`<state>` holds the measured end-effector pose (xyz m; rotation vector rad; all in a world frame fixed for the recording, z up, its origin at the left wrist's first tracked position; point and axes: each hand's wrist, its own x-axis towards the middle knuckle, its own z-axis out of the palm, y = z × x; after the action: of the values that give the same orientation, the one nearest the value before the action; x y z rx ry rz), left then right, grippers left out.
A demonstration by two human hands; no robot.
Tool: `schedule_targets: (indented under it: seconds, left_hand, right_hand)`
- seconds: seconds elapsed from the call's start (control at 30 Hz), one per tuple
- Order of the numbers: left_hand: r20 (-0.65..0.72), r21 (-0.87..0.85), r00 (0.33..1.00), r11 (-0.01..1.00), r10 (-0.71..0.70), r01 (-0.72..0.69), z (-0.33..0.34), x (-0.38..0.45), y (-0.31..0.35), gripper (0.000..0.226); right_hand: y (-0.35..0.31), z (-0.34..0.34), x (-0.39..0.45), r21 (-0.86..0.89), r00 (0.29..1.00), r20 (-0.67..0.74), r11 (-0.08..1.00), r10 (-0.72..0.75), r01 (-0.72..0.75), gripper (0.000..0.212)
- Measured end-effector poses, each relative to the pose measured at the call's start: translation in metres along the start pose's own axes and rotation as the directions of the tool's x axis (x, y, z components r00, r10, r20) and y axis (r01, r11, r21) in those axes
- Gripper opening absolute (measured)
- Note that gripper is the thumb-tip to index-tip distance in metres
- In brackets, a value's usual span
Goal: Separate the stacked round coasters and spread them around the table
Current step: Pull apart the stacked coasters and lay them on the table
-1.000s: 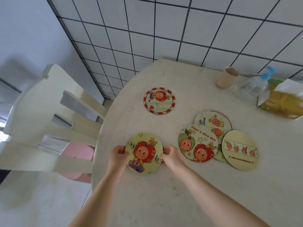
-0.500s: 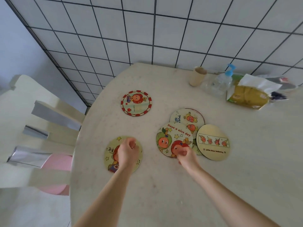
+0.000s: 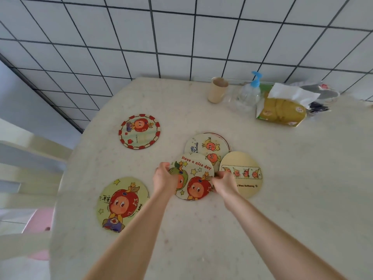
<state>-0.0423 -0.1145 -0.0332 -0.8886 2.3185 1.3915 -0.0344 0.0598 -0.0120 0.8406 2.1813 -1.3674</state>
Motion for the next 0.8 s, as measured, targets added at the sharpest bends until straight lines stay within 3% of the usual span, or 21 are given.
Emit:
schedule_targets:
  seconds: [0.1, 0.23, 0.43, 0.6, 0.8]
  left_hand:
    - [-0.006, -0.187, 0.989, 0.972, -0.146, 0.143, -0.002, 0.0, 0.003, 0.05]
    - [0.162, -0.245, 0.965, 0.939, -0.207, 0.243, 0.006, -0.007, 0.008, 0.026]
    - [0.218, -0.286, 0.971, 0.945, -0.097, 0.159, 0.053, -0.033, 0.032, 0.001]
    - [0.126, -0.17, 0.992, 0.985, -0.002, 0.023, 0.102, -0.057, 0.056, 0.014]
    - [-0.002, -0.147, 1.0, 0.989, -0.029, 0.028, 0.137, -0.068, 0.069, 0.018]
  right_hand:
    - [0.003, -0.001, 0.003, 0.042, 1.0, 0.024, 0.999, 0.0, -0.001, 0.005]
    - [0.008, -0.018, 0.005, 0.047, 0.997, 0.074, 0.999, -0.026, 0.023, 0.011]
    - [0.023, -0.085, 0.028, 0.084, 1.0, -0.021, 0.996, 0.014, -0.012, 0.015]
    - [0.032, -0.125, 0.046, 0.017, 0.995, -0.103, 1.0, 0.008, -0.006, 0.022]
    - [0.041, -0.145, 0.066, -0.066, 0.994, -0.113, 0.998, 0.001, -0.008, 0.017]
